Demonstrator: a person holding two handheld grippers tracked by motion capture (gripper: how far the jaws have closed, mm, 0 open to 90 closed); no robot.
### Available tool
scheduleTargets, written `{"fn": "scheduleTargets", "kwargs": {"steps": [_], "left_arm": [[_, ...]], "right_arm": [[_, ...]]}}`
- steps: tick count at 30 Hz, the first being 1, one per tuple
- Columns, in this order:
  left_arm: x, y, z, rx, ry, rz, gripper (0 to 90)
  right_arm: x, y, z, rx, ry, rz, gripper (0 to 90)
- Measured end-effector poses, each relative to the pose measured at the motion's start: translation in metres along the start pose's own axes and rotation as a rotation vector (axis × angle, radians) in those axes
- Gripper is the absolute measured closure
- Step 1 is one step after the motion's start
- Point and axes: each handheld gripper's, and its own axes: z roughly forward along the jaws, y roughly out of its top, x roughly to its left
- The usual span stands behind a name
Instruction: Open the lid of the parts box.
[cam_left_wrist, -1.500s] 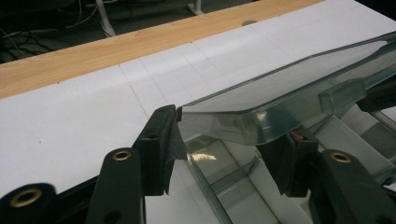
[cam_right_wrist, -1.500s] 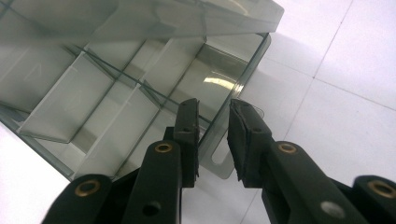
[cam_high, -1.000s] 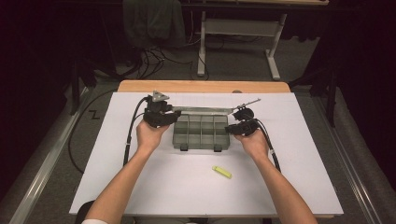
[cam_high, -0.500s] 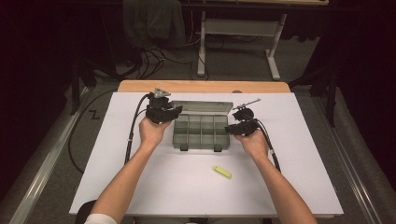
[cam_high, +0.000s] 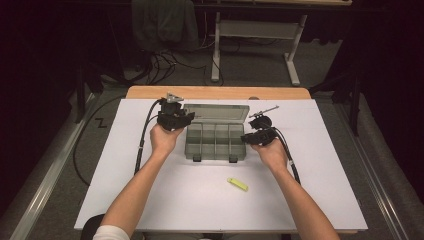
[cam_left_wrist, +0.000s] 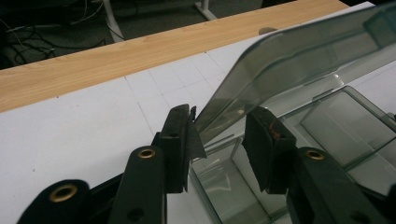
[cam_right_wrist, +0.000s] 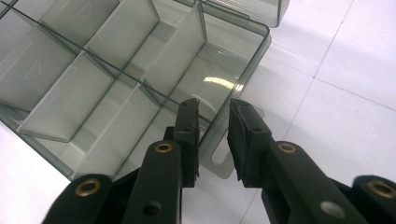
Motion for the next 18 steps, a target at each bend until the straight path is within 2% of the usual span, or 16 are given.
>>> {"fn": "scheduleTargets", "kwargs": {"steps": [12, 18], "left_arm": [[0.004, 0.001, 0.009, 0.001, 0.016, -0.01, 64.6], [0.01, -0.006, 0.018, 0.031, 0.037, -0.016, 65.7]], "right_arm": [[0.0, 0.0, 0.0, -0.002, -0.001, -0.004, 75.8], [0.0, 0.0, 0.0, -0.003, -0.001, -0.006, 75.8]]}}
